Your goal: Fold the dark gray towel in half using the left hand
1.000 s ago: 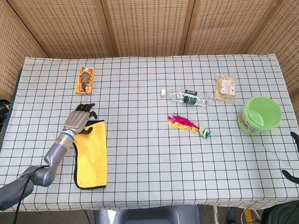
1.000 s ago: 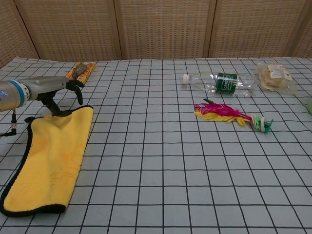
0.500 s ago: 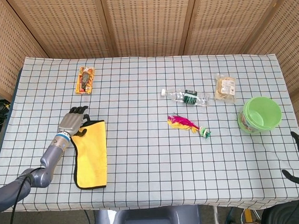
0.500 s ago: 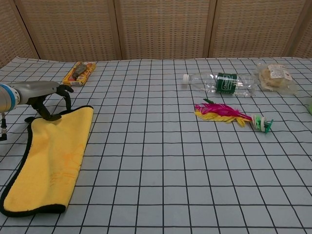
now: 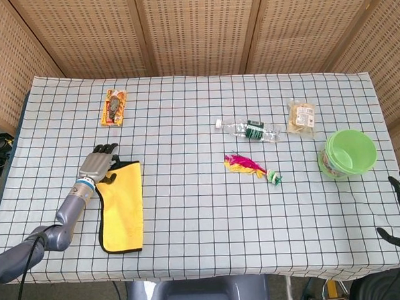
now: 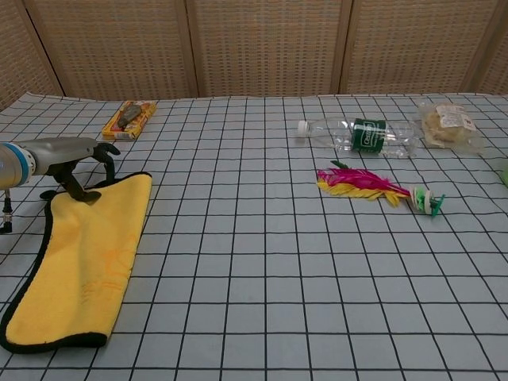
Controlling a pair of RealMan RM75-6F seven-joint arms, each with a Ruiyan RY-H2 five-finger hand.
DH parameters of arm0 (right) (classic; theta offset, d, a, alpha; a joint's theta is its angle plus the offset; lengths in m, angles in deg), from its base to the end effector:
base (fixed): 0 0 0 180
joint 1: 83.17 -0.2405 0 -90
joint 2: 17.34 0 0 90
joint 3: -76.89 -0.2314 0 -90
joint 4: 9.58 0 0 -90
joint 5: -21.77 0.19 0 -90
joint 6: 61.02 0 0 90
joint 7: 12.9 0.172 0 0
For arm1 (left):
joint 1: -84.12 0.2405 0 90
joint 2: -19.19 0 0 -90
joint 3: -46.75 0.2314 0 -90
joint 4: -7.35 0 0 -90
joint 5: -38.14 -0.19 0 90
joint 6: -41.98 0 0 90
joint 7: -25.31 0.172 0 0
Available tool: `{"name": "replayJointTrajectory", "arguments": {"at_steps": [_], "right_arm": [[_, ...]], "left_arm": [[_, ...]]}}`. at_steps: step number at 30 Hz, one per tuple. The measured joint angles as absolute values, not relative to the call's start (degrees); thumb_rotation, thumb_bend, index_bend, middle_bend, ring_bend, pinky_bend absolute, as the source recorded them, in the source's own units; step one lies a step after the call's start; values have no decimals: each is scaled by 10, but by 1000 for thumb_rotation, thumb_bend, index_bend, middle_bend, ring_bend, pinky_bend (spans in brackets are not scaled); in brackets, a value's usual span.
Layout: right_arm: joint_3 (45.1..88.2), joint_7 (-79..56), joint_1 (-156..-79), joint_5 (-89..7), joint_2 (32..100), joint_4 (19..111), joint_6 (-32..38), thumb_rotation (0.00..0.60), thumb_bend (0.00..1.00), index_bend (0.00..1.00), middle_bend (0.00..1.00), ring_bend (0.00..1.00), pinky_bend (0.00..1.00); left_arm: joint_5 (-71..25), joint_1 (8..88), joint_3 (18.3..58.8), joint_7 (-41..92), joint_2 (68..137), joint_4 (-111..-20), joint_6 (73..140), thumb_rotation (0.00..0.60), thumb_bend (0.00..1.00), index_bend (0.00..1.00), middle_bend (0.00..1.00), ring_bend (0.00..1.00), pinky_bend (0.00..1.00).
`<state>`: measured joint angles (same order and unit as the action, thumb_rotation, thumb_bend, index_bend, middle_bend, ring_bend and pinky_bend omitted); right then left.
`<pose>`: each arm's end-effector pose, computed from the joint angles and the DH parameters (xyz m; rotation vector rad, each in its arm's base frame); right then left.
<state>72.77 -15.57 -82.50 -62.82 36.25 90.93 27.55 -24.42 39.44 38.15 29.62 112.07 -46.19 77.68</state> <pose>-0.2802 -0.1814 0.2205 1.3027 -0.8383 0.8116 -0.2350 0.4063 -0.0042 -1.7808 -1.0799 -0.5814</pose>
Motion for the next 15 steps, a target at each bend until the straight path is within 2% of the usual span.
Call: {"name": "replayJointTrajectory", "arguments": {"at_steps": [8,15], "right_arm": [[728,-153,-825,-628,362,909,275,600,0,24,0,0,0],[729,-153,-825,-629,361,910,276,600,0,24,0,0,0]], "left_arm": [[-255,395,381,288,1121,-462,785,600,442,545,0,0,0],[-264,396,380,282,1114,-473,792,600,443,558,0,0,0]]}}
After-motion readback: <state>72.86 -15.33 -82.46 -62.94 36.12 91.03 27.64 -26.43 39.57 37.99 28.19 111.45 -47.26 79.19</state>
